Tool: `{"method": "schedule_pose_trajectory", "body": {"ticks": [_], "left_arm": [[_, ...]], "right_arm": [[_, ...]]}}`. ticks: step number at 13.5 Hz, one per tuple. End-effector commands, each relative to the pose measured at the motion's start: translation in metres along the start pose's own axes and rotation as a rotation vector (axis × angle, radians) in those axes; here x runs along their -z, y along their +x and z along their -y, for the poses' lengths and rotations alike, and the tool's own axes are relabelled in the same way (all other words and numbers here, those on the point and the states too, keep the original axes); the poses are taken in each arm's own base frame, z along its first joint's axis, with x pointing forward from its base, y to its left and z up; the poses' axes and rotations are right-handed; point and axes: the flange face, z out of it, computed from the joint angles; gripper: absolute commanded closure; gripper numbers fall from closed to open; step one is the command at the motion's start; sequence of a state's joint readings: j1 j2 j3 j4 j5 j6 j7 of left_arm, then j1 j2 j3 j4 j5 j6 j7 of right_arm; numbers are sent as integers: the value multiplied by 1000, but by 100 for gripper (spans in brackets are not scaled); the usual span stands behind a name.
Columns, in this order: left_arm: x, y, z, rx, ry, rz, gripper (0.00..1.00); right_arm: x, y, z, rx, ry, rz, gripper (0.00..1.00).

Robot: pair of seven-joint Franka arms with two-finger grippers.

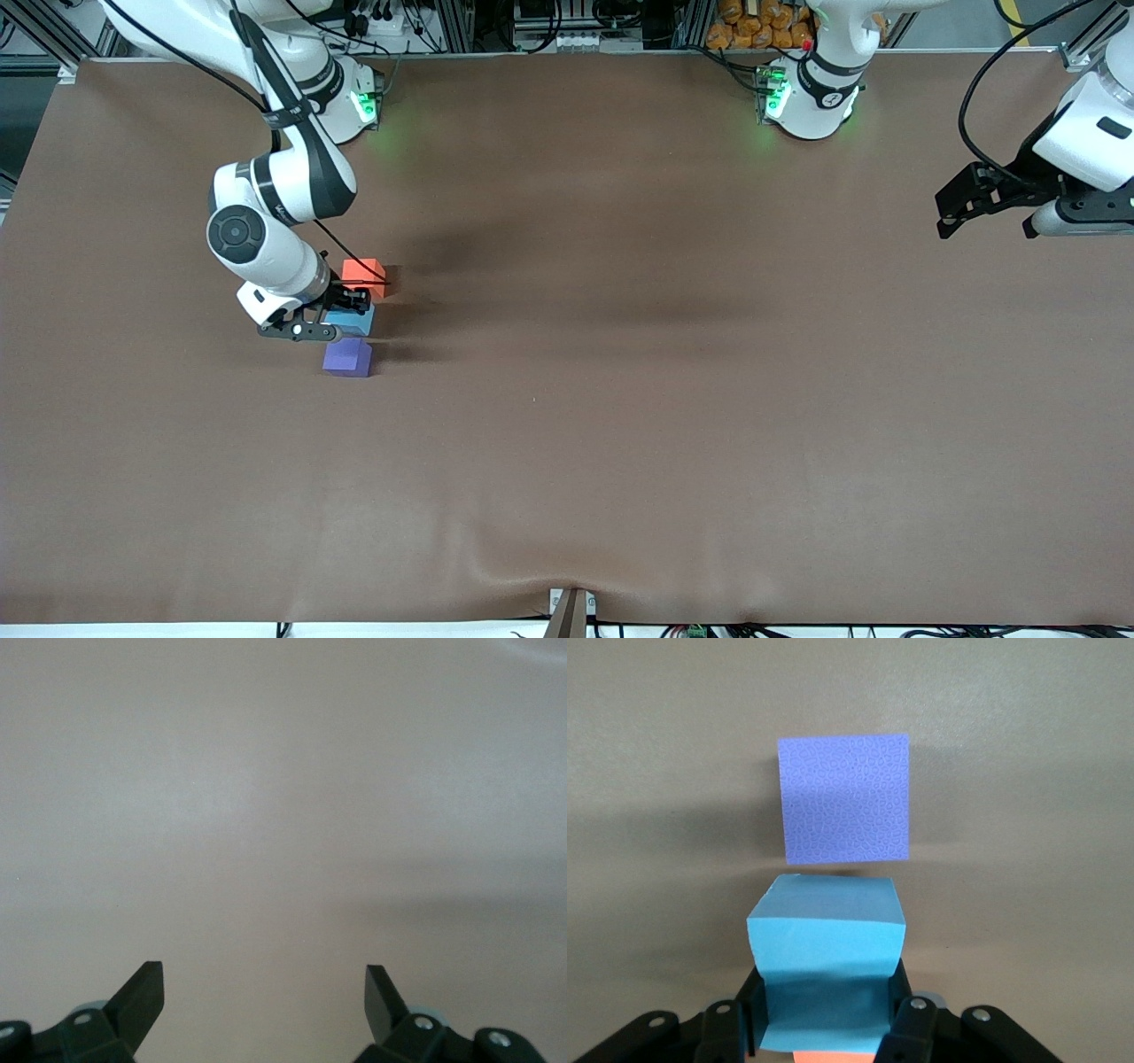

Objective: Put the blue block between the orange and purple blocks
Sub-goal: 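Lower the blue block between the orange and purple blocks, open the right gripper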

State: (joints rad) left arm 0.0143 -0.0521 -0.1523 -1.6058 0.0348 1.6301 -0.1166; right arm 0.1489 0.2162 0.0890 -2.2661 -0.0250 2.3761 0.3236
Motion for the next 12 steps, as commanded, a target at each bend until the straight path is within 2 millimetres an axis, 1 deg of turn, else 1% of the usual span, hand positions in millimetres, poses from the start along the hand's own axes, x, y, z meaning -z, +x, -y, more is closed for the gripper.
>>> {"method": "schedule_pose_trajectory", "body": {"ticks": [1,5,6,7,8,9,10,12], "left_arm": [[-1,1,3,15,4,3,0],[-6,6,4,10,11,2,0],[-5,6,0,7,5,0,0],[-7,7,1,8,7,3,0],[-14,11,3,12,5,14,0],[-14,12,8,20,1,14,0],[-9,13,9,19,-2,3,0],[-8,13,8,18,-1,0,0]], "right_arm": [[-15,-1,-3,9,16,-7,71],[-25,-2,-3,9,14,8,71],[-29,-2,-3,9,15,7,71],[-38,-3,-3,9,17,6,71],[-44,-4,-3,8,22,-4,70],[-47,-5,-4,8,23,-5,70],[-49,-5,-4,7,23,-4,69],[-50,-5,-6,4,22,-1,69]]}}
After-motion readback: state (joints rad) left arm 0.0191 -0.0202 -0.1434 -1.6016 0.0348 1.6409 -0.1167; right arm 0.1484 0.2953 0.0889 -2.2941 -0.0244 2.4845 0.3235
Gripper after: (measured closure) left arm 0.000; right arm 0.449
